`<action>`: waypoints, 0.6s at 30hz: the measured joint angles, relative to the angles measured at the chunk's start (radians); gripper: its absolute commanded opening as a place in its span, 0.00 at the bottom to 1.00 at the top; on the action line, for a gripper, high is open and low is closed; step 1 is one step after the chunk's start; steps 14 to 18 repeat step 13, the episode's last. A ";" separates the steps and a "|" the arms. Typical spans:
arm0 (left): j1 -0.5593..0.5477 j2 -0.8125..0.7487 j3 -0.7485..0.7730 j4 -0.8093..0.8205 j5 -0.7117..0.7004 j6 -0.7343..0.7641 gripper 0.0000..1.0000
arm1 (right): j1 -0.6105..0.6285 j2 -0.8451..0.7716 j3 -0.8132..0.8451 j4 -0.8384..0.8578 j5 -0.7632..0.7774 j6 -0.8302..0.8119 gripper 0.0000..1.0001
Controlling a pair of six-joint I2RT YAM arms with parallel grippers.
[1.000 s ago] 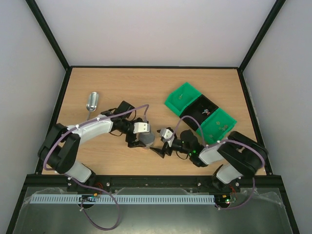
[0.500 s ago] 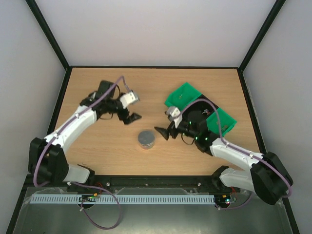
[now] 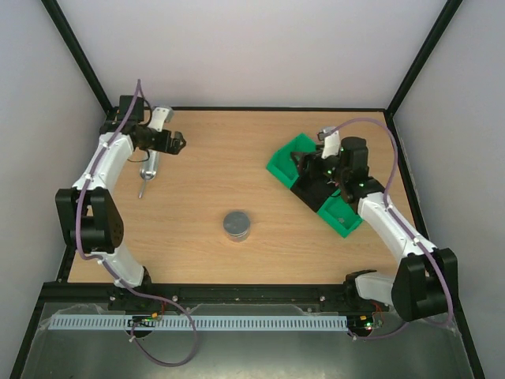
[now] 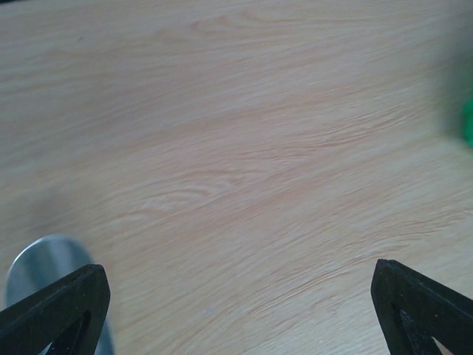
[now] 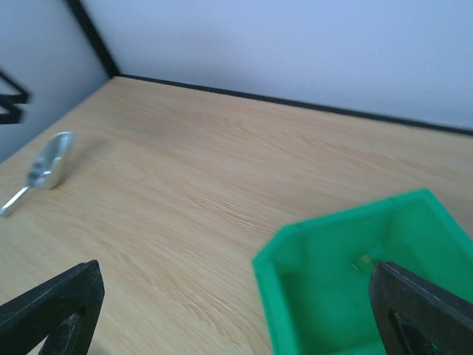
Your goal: Pack the candies
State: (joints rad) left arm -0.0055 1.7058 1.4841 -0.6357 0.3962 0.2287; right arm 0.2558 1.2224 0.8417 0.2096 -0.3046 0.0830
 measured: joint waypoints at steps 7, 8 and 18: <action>0.045 -0.048 -0.168 0.054 -0.099 -0.055 1.00 | -0.140 -0.005 -0.066 -0.046 0.004 0.057 0.99; 0.047 -0.059 -0.201 0.058 -0.113 -0.059 0.99 | -0.143 -0.012 -0.076 -0.053 0.005 0.061 0.99; 0.051 -0.112 -0.300 0.076 -0.156 -0.098 0.99 | -0.152 -0.054 -0.116 -0.064 0.008 0.081 0.99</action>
